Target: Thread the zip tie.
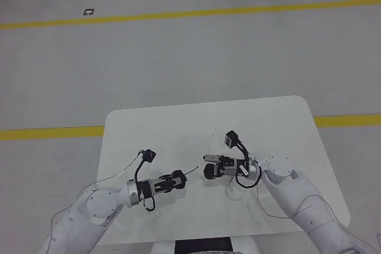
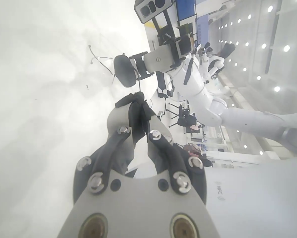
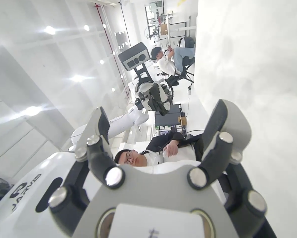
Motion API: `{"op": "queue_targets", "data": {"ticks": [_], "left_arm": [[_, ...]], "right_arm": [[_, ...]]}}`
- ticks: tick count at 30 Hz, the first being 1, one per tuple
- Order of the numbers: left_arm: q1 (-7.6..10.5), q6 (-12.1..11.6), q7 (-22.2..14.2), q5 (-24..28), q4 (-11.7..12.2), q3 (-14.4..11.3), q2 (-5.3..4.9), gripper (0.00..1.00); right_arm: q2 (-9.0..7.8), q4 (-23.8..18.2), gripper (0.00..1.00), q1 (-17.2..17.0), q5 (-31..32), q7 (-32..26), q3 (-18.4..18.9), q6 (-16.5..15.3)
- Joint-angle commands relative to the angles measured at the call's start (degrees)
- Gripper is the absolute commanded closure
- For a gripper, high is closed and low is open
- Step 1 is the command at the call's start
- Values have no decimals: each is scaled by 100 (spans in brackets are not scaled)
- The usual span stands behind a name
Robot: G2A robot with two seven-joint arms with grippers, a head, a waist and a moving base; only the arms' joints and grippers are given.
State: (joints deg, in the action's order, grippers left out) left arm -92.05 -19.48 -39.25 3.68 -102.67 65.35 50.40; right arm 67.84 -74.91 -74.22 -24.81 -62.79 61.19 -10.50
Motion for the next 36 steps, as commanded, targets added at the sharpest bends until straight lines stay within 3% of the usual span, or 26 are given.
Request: {"op": "queue_targets", "data": {"ticks": [1, 5, 11, 23, 36], "left_arm": [[0, 0, 0, 0, 0, 0, 0, 100], [7, 24, 26, -15, 23, -58, 9, 100], [13, 0, -419, 330, 115, -39, -14, 100], [-30, 0, -829, 866, 267, 108, 1, 100], [-1, 0, -735, 867, 285, 40, 24, 100]], "right_arm": [[0, 0, 0, 0, 0, 0, 0, 0], [-4, -78, 0, -73, 2, 126, -11, -28], [-6, 17, 0, -26, -56, -55, -62, -212], [56, 374, 0, 185, -242, -303, -322, -493], [55, 291, 0, 136, -192, -147, -344, -514]]}}
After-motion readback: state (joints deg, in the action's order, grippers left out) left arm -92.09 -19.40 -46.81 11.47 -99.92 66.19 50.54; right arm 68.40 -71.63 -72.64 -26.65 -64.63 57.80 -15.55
